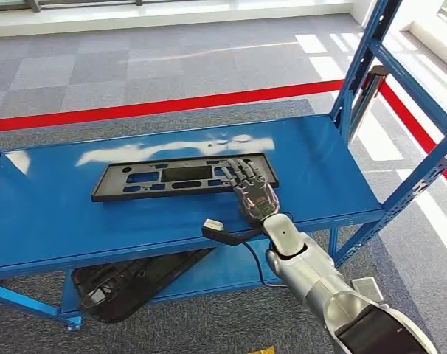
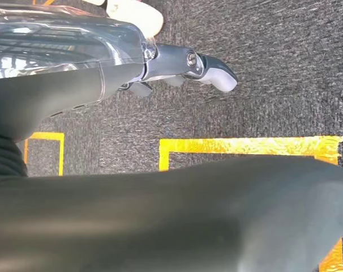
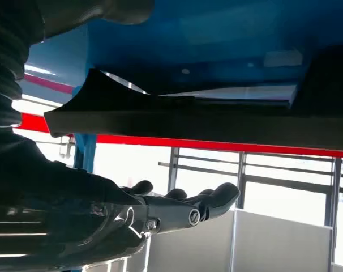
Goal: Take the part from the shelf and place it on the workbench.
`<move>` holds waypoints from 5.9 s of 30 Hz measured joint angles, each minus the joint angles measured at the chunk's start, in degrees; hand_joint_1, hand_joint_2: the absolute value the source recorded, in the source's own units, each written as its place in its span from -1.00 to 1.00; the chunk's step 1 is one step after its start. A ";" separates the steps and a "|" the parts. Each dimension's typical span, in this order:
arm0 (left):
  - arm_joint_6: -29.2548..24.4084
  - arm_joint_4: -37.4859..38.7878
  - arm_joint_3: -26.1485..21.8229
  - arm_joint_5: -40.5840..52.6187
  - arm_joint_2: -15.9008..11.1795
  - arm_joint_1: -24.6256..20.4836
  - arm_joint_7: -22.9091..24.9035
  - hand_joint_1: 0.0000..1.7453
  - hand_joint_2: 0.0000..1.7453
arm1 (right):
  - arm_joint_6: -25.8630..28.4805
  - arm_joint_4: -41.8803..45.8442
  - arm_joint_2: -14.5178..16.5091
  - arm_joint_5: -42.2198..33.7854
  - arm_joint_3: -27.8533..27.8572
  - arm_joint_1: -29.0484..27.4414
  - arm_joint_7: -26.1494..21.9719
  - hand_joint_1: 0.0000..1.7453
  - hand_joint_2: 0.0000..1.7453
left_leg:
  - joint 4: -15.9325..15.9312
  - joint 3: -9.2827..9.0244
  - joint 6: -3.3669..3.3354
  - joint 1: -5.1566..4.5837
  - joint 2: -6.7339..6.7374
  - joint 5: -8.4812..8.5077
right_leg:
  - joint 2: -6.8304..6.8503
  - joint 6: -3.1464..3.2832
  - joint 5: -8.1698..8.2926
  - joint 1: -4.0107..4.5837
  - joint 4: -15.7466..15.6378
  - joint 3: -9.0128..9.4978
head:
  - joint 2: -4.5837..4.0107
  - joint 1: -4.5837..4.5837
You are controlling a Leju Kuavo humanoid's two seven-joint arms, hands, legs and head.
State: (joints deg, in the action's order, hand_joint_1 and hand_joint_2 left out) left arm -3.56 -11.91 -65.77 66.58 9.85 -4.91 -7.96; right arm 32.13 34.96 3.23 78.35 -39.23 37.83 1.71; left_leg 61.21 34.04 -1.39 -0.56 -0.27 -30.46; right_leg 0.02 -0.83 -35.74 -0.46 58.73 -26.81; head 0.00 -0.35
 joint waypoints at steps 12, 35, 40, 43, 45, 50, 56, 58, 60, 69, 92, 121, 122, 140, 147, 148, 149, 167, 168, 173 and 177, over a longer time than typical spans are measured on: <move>-1.36 0.00 0.00 -0.02 0.06 0.06 -1.37 -1.00 -1.00 | 3.49 -0.53 -0.39 1.21 0.02 -1.11 2.24 1.00 1.00 | 0.00 0.01 0.00 0.00 0.00 -0.01 | 0.00 0.00 -0.01 0.00 0.00 -0.04 | 0.00 0.00; -6.72 0.00 0.00 0.00 1.01 0.03 -4.67 -1.00 -1.00 | 6.38 6.26 -3.46 1.74 2.99 -6.56 1.86 1.00 1.00 | 0.00 0.00 0.00 -0.01 0.00 0.00 | 0.01 0.00 0.00 -0.01 -0.02 -0.01 | 0.00 0.00; -6.68 0.00 0.00 0.00 1.02 0.03 -4.93 -1.00 -1.00 | 6.27 6.84 -3.82 1.71 3.14 -6.80 1.70 1.00 1.00 | 0.00 0.00 0.00 -0.01 0.00 0.00 | 0.01 0.00 0.00 -0.01 -0.02 -0.01 | 0.00 0.00; -6.55 0.00 0.01 0.06 1.02 0.03 -5.64 -1.00 -1.00 | 6.52 7.28 -3.98 1.55 3.30 -6.96 1.68 1.00 1.00 | 0.00 0.00 0.00 -0.01 0.00 0.00 | 0.01 0.00 0.00 -0.01 -0.02 -0.01 | 0.00 0.00; -6.26 0.00 0.03 0.10 1.02 0.03 -6.75 -1.00 -1.00 | 6.80 8.18 -4.21 1.29 3.75 -7.38 1.63 1.00 1.00 | 0.00 0.00 0.00 -0.01 -0.01 0.00 | 0.02 0.00 0.00 -0.02 -0.02 -0.01 | 0.00 0.00; -4.91 0.00 0.08 0.11 1.02 0.06 -10.39 -1.00 1.00 | 6.39 13.40 -5.80 0.83 5.56 -10.02 1.55 1.00 1.00 | 0.00 0.02 -0.01 -0.03 -0.01 -0.01 | 0.03 0.00 0.00 -0.02 -0.02 -0.02 | 0.00 0.00; -4.62 0.00 0.09 -0.44 1.02 -0.07 -11.28 -1.00 1.00 | 4.68 21.34 -7.75 1.75 7.90 -13.30 1.08 1.00 1.00 | 0.00 0.04 -0.01 -0.03 -0.01 -0.02 | 0.03 0.00 0.00 -0.02 -0.02 -0.07 | 0.00 0.00; -4.70 0.00 0.09 -0.52 1.02 -0.17 -10.82 -1.00 1.00 | 4.48 23.85 -8.15 2.06 8.46 -13.96 0.80 1.00 1.00 | 0.00 0.04 -0.01 -0.02 -0.01 -0.01 | 0.02 0.00 0.00 -0.02 -0.02 -0.08 | 0.00 0.00; -4.73 0.00 0.09 -0.51 1.02 -0.24 -10.56 -1.00 1.00 | 4.46 26.42 -8.53 2.13 8.97 -14.43 0.65 1.00 1.00 | 0.00 0.04 -0.01 -0.01 -0.01 -0.01 | 0.02 0.00 0.00 -0.02 -0.02 -0.09 | 0.00 0.00; -4.72 0.00 0.09 -0.45 1.02 -0.10 -10.93 -1.00 1.00 | 3.47 42.17 -11.40 -3.20 11.58 -17.91 -1.18 1.00 1.00 | -0.01 0.13 -0.01 -0.02 -0.01 -0.02 | 0.02 0.00 -0.01 -0.01 -0.02 -0.17 | 0.00 0.00; -4.69 0.00 -3.03 -5.70 1.67 0.36 -14.40 -1.00 1.00 | -11.65 84.31 -23.32 -52.22 12.83 -41.29 -24.68 1.00 1.00 | -0.03 0.21 -0.01 -0.03 -0.04 -0.07 | 0.08 -0.03 -0.05 -0.01 -0.05 -0.25 | 0.00 0.00; -3.86 0.00 -5.27 -7.18 2.04 0.31 -13.51 -1.00 1.00 | -17.76 85.49 -21.50 -57.85 10.02 -45.31 -26.28 1.00 1.00 | 0.06 0.21 -0.29 -0.49 -0.04 -0.23 | 0.08 -0.25 -0.08 -0.51 -0.13 -0.25 | 0.00 0.00; -3.98 0.00 -5.28 -7.14 2.04 0.33 -12.94 -1.00 1.00 | -18.05 85.46 -21.35 -58.48 9.98 -45.66 -26.28 1.00 1.00 | 0.07 0.21 -0.39 -0.59 -0.04 -0.29 | 0.08 -0.37 -0.09 -0.61 -0.17 -0.24 | 0.00 0.00; -8.14 0.00 -7.29 -9.64 2.89 0.74 -7.79 -1.00 1.00 | -30.66 85.51 -20.16 -72.22 9.82 -48.69 -28.73 1.00 1.00 | -0.90 0.29 0.53 0.37 0.04 1.70 | -0.31 -1.27 1.67 -1.00 0.55 -1.59 | 0.00 -0.02; -9.11 0.00 -8.47 -10.78 2.12 0.36 -9.94 -1.00 1.00 | -37.55 81.46 -16.76 -78.48 9.81 -43.79 -29.36 1.00 1.00 | 13.59 4.57 2.29 0.82 0.04 -8.41 | 0.90 1.37 4.10 -0.88 0.52 -4.90 | 0.00 -0.04; -9.20 0.00 -8.53 -10.62 1.92 0.38 -9.93 -1.00 1.00 | -37.76 81.01 -16.46 -78.70 9.81 -43.68 -29.53 1.00 1.00 | 13.55 3.66 2.16 0.80 0.04 -7.94 | 0.99 1.38 4.43 -0.75 0.53 -5.30 | 0.00 -0.03; -9.32 0.00 -8.56 -10.34 1.72 0.40 -9.81 -1.00 1.00 | -37.84 80.66 -16.20 -78.81 9.81 -43.64 -29.81 1.00 1.00 | 11.35 1.75 1.88 0.74 0.04 -6.64 | 1.04 1.37 4.71 -0.61 0.54 -5.61 | 0.00 -0.03; -8.67 0.00 -4.31 -2.99 -0.99 0.73 -6.72 -1.00 1.00 | -34.01 82.29 -15.69 -75.57 10.41 -52.51 -33.08 1.00 1.00 | -1.83 -0.91 -0.52 0.34 0.98 0.69 | 0.25 -2.10 0.98 -0.79 3.80 -1.69 | 0.00 0.10; -8.66 0.00 -4.22 -2.97 -0.99 0.72 -6.82 -1.00 1.00 | -33.98 82.27 -15.69 -75.39 10.40 -52.48 -32.76 1.00 1.00 | -1.37 -0.45 -0.23 0.26 0.97 0.88 | 0.19 -1.97 0.97 -0.74 1.52 -0.51 | 0.00 0.09; -8.23 0.00 -3.45 -1.90 -0.92 1.01 -6.97 -1.00 1.00 | -33.72 81.76 -15.72 -74.23 10.40 -52.07 -30.07 1.00 1.00 | 0.43 1.07 1.41 0.39 0.71 -0.37 | 0.47 0.47 2.06 -0.85 0.09 -1.68 | 0.00 0.00; -7.54 0.00 -2.64 -0.91 -0.81 1.02 -6.97 -1.00 1.00 | -33.36 80.76 -15.97 -73.51 10.38 -51.87 -28.30 1.00 1.00 | 11.77 3.41 2.55 0.91 0.63 -9.16 | 0.90 1.48 4.46 -0.85 0.11 -4.96 | 0.00 -0.14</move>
State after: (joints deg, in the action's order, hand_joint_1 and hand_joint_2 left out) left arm -11.10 -11.91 -68.41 65.67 9.04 -3.89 -14.93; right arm -1.23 115.72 -12.74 4.84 -28.85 -14.04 -26.58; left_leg 72.98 37.46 1.16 0.35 0.36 -39.62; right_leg 0.91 0.66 -31.28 -1.30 58.84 -31.77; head 0.00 -0.49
